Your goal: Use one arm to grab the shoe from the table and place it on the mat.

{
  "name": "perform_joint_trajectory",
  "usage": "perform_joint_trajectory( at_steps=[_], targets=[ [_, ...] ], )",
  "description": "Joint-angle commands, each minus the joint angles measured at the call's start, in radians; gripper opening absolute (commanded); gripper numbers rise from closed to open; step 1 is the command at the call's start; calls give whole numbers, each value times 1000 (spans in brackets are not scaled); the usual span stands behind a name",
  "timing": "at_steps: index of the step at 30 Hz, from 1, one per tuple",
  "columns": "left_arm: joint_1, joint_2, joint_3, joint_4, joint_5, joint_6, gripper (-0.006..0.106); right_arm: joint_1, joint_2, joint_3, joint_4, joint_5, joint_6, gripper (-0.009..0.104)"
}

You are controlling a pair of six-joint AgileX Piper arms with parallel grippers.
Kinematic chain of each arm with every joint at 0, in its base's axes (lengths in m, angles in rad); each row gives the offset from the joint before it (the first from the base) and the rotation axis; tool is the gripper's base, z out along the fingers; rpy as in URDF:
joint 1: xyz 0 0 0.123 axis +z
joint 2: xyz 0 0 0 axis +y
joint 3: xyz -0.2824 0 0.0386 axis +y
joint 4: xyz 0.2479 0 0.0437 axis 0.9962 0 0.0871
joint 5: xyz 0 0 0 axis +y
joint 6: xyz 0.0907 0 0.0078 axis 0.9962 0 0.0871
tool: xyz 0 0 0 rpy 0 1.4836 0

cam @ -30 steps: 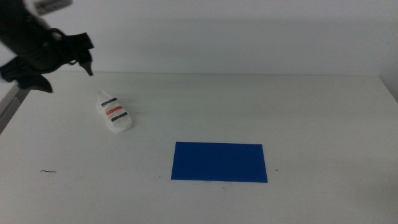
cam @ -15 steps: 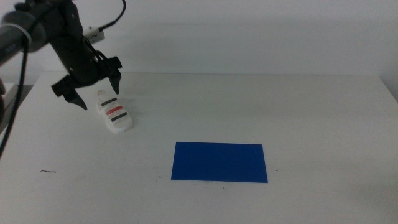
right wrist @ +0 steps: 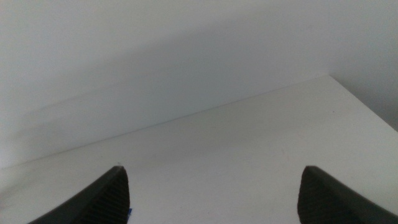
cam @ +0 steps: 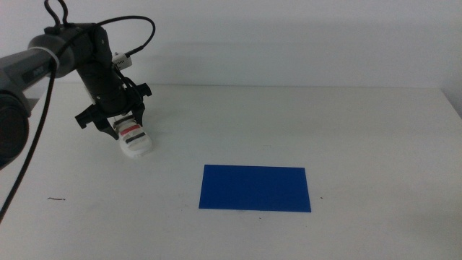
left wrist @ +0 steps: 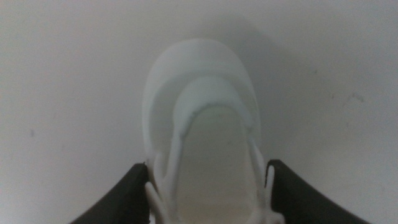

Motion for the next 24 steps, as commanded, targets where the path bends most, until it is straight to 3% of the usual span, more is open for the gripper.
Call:
perform_joint_trajectory(
  at_steps=[1,4,7,15,20,24],
  targets=[
    [-19,-39,-10,-27,49,-36,36,2,-5,2,-10,-8,-5,79],
    [-83,-97,-17,-20,111,-95,17,2,-5,2,-10,-8,-5,79],
    [-172,-153,-17,-3,131,-139,9,2,-5,2,-10,-8,-5,79],
    [-441,-184,-17,-9,131,-320,8,2,-5,2,-10,-8,-5,79],
    [-598,-182,-17,57,131,-442,8,2,-5,2,-10,-8,-5,79],
    [-651,-166,-17,78,131,-480,8,2,-5,2,-10,-8,-5,79]
  ],
)
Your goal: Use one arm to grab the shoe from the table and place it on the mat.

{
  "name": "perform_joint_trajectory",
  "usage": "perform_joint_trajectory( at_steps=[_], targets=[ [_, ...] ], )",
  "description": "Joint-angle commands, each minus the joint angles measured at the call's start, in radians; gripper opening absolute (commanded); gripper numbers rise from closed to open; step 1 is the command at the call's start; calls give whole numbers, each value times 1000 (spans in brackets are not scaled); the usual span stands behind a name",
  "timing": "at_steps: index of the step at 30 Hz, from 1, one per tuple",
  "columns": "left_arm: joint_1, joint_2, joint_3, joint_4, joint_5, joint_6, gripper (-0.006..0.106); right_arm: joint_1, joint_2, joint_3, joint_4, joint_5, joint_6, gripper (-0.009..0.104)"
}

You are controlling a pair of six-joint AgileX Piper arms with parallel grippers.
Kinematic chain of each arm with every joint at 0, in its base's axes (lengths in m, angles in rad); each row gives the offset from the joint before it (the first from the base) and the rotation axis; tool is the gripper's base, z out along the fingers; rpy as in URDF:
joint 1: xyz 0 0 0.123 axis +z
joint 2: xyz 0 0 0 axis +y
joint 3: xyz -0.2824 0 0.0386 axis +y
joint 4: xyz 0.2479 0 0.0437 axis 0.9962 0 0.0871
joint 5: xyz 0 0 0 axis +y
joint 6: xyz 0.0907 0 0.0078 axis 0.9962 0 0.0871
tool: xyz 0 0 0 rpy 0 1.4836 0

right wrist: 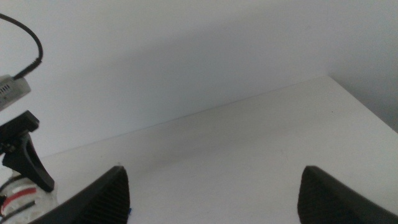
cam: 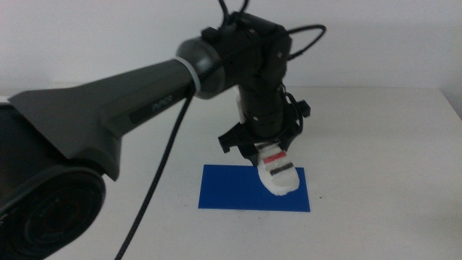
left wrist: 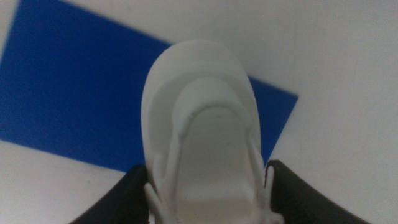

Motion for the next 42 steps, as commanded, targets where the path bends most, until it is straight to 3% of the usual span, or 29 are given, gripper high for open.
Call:
perform_joint_trajectory(
  at_steps=[1,5,9,12,17,19,29,34,38,42],
  targets=[
    [-13,6,-4,29,1,-25,8,2,-5,2,-10,-8,-5,79],
    [-12,9,-4,29,1,131,8,2,-5,2,-10,-8,-5,79],
    [-12,11,-4,38,1,543,8,2,-5,2,-10,-8,-5,79],
    [-12,22,0,40,1,992,8,2,-5,2,-10,-8,-5,79],
    [-12,29,21,-13,1,1958,8,2,-5,2,-10,-8,-5,79],
    [-12,30,37,-49,1,2121,8,2,-5,2,-10,-8,-5,79],
    [-4,61,60,-12,1,2141,8,2,-5,2,-10,-8,-5,79],
    [10,95,60,-15,-18,2097,14,2,-5,2,-10,-8,-5,79],
    [12,108,60,-12,-32,2103,32,2,-5,2,-10,-8,-5,79],
    [12,108,60,-30,-32,2129,70,2,-5,2,-10,-8,-5,79]
  ],
)
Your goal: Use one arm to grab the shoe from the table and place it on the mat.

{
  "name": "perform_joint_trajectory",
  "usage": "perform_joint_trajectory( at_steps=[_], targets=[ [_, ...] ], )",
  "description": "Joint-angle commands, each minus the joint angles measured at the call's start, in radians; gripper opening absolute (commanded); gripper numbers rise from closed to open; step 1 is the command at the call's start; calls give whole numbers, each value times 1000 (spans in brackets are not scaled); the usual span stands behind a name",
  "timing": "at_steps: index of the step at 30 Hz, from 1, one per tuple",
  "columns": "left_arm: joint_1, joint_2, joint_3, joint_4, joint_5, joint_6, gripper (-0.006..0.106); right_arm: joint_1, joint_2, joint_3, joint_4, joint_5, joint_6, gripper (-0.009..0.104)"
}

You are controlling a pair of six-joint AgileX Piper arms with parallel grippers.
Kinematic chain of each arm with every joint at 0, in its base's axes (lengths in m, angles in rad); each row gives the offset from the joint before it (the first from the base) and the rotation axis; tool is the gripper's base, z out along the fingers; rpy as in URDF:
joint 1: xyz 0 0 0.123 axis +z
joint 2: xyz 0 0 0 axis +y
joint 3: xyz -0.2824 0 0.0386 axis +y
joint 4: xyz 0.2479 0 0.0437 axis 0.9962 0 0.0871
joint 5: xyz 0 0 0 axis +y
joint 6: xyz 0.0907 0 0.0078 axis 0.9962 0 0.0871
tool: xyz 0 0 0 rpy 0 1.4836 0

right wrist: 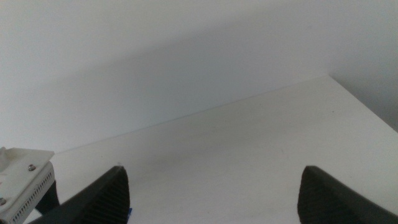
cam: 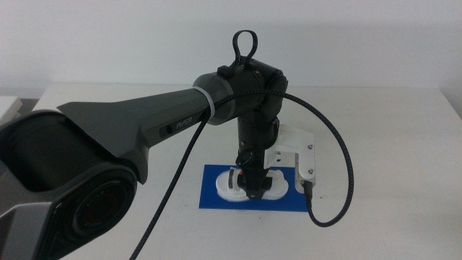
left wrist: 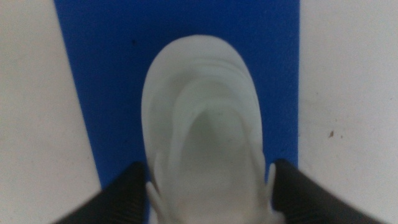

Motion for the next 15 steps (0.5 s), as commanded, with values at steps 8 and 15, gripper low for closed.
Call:
perform_joint_trajectory(
  at_steps=[8,15],
  targets=[
    [7,-55,-52,-15,33,-5,94,2,-5,2,-10,-8,-5,79],
    [149,-388,8,-141,33,-286,94,2,-5,2,-10,-8,-5,79]
  ],
)
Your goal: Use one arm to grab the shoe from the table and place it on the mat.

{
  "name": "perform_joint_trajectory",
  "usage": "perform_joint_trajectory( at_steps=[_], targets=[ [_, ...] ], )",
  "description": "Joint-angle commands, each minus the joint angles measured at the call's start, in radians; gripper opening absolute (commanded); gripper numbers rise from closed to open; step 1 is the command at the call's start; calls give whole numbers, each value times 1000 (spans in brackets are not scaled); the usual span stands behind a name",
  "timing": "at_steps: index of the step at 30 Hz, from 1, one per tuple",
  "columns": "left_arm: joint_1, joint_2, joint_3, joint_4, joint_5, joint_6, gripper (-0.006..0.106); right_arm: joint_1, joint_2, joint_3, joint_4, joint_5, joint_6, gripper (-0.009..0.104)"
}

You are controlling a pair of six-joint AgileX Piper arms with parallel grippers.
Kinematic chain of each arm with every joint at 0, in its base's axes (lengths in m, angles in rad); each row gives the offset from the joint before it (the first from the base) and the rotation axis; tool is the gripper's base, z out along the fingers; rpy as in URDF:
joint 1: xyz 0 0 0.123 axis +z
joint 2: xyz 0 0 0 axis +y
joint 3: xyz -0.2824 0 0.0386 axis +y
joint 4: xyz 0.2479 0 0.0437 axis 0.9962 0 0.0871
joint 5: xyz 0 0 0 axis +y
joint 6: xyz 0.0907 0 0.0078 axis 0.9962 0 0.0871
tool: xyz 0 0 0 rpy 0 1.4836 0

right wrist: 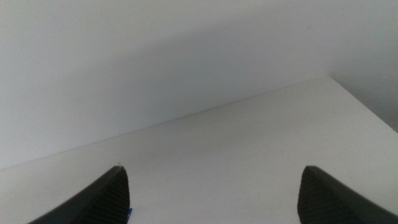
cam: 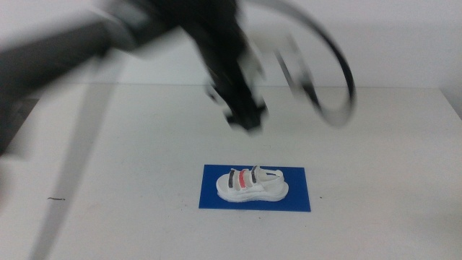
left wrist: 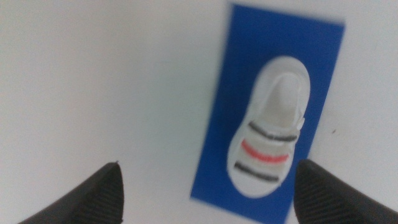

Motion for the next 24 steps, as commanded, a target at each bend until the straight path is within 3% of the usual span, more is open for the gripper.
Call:
perform_joint_trajectory(
  at_steps=[1,5,9,13,19,24],
  targets=[
    [77,-158,63,-118,20,-59,94,2,-5,2,-10,-8,-5,79],
    [204,-417,269,-182,-7,-115,94,2,-5,2,-10,-8,-5,79],
    [325,-683,528,-190,-159,-328,94,2,-5,2,-10,-8,-5,79],
    [391,-944,797,-157,-435,-380,94,2,-5,2,-10,-8,-5,79],
    [431,-1267,1200,-86,-847,-602,94,2,-5,2,-10,-8,-5,79],
    [440,-1441,1467,-63,-1060,-639,94,2,-5,2,-10,-8,-5,79]
  ],
)
